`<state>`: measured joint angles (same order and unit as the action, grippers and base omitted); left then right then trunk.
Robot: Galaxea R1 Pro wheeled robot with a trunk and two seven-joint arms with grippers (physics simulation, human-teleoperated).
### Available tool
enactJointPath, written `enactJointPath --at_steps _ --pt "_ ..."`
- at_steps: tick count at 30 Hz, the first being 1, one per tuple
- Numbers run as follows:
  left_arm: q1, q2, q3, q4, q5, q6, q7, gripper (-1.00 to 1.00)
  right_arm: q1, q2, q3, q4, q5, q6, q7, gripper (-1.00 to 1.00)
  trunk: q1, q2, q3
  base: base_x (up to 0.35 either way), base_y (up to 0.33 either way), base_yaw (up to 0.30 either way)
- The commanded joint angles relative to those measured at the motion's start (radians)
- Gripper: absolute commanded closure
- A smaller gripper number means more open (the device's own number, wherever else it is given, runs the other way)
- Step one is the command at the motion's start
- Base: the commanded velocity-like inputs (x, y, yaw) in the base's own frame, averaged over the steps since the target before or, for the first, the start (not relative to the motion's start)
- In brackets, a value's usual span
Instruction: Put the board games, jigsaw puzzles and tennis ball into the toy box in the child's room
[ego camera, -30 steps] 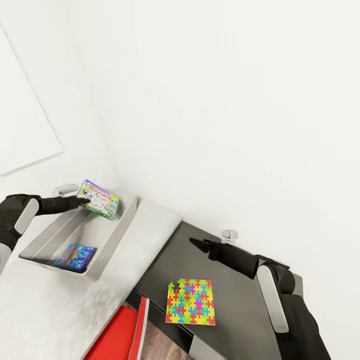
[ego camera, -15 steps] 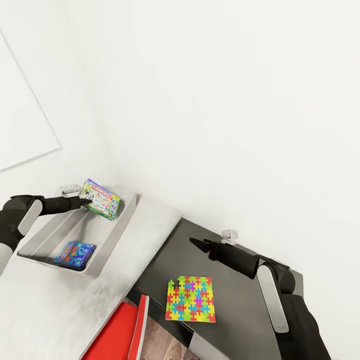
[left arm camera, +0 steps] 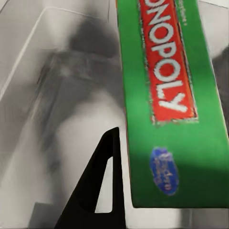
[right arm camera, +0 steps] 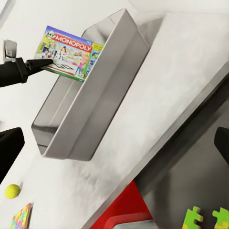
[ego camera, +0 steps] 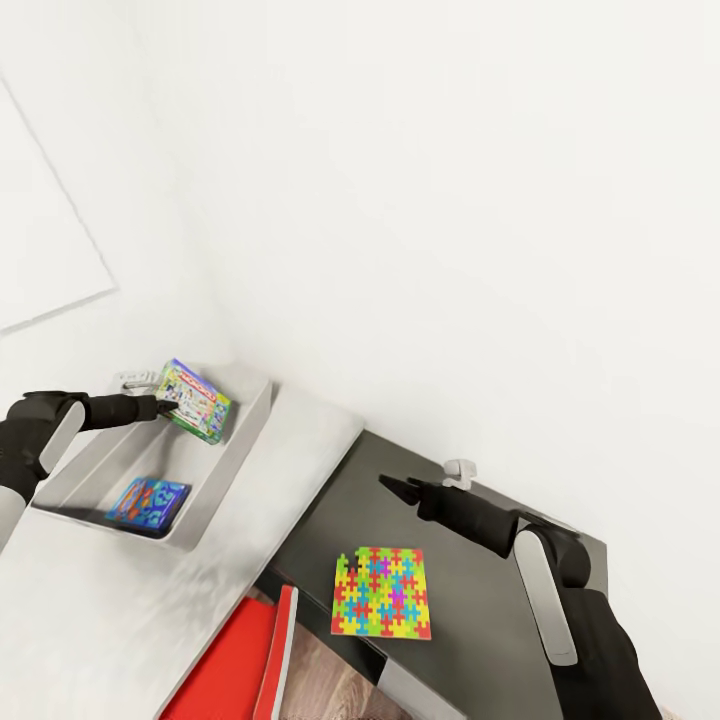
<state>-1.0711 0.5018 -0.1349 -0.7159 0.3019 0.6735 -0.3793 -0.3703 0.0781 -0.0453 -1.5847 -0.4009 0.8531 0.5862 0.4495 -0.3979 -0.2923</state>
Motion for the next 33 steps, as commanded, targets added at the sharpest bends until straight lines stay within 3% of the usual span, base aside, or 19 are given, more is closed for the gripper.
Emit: enactJointPath --at_steps 1,33 --pt "-0.001 0.001 -0.003 -0.001 0.003 0.003 0.000 1.00 -0.001 0.001 -0.002 -0.001 0.001 0.006 0.004 -1.00 0.001 -0.002 -0.004 0.000 0.000 0.000" --pt "-0.024 0.015 0.005 0.022 -0.001 -0.018 -0.004 1.00 -0.001 0.000 -0.003 -0.001 0.001 0.004 0.006 -1.00 0.001 -0.002 -0.056 0.000 0.000 0.000"
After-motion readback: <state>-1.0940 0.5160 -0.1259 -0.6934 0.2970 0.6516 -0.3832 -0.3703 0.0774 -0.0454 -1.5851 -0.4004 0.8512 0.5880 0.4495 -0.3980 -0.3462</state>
